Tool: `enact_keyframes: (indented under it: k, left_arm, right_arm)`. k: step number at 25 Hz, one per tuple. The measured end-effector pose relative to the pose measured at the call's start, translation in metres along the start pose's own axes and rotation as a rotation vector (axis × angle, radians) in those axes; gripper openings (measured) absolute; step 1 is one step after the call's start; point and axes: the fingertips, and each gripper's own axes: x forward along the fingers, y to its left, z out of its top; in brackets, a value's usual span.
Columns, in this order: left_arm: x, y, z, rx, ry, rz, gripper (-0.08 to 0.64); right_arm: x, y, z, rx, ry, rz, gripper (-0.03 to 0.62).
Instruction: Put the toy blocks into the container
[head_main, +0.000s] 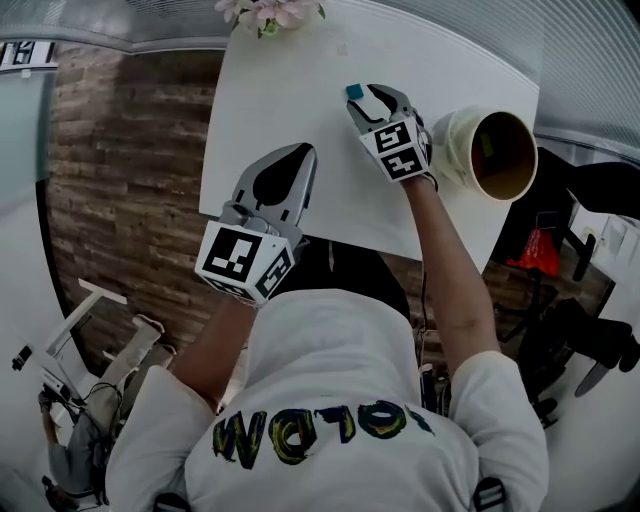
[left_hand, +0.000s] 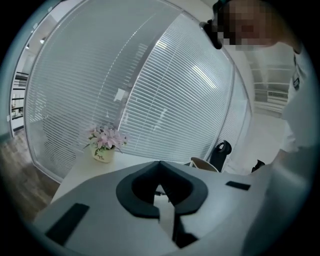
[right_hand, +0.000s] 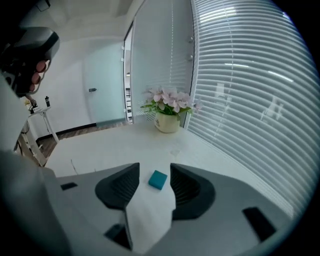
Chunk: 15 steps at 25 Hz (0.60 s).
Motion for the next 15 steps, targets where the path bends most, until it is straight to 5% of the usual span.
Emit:
enact_keyframes:
  k: [15]
  left_arm:
    - [0.007,0.034,-0.041,-0.069,0.075,0.035,0.012]
  right_arm:
    - [0.052,-0.006,-0.034,0.044,0.116,-0.017,0.207]
